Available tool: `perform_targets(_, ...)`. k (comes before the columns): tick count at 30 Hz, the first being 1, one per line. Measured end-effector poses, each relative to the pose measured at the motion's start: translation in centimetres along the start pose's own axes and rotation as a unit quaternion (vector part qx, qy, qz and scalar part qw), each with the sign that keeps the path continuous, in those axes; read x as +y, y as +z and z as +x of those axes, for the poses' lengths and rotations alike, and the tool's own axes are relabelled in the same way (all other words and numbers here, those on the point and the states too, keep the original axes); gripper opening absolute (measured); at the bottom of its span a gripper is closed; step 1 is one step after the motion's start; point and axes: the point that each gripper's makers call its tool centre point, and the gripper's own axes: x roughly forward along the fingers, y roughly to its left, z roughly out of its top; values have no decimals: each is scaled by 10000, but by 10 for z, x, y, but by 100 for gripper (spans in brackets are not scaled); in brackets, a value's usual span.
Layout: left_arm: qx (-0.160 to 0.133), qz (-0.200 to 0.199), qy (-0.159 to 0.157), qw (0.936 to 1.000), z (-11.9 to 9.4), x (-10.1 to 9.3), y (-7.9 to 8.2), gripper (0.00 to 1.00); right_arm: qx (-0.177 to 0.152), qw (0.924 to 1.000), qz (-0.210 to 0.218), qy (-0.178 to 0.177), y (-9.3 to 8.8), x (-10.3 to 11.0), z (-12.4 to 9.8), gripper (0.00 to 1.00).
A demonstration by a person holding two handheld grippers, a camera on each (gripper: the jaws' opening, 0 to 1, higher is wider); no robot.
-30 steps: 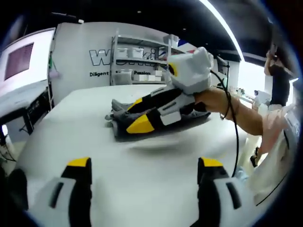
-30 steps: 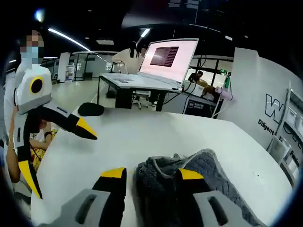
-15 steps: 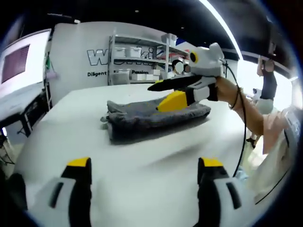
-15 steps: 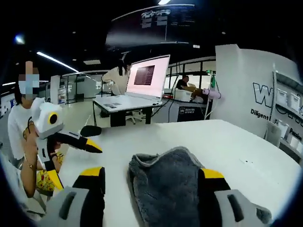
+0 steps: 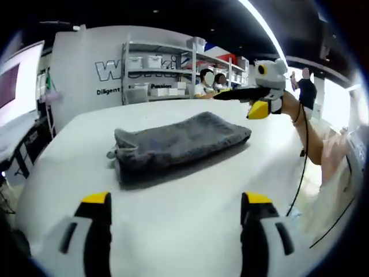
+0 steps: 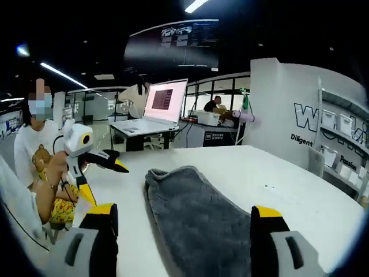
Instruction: Fold the towel on the table until its edges align and the towel forms a compact rectangular stack.
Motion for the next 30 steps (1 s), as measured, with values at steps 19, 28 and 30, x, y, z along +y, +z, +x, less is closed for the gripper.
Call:
perform_targets(19,-2,96,-202,9997,18,-9,9,98,243,9961,62,-849,-56,-48,-126,100)
perform_targets(28,15,56,-184,9998,18,-6,5,98,402,9905,288,-1280,-91,-65,-169,100)
perform_targets(30,15,57,-173,9998,18,-6,5,99,413,9891,370,-1366,-99,-68,-177,100)
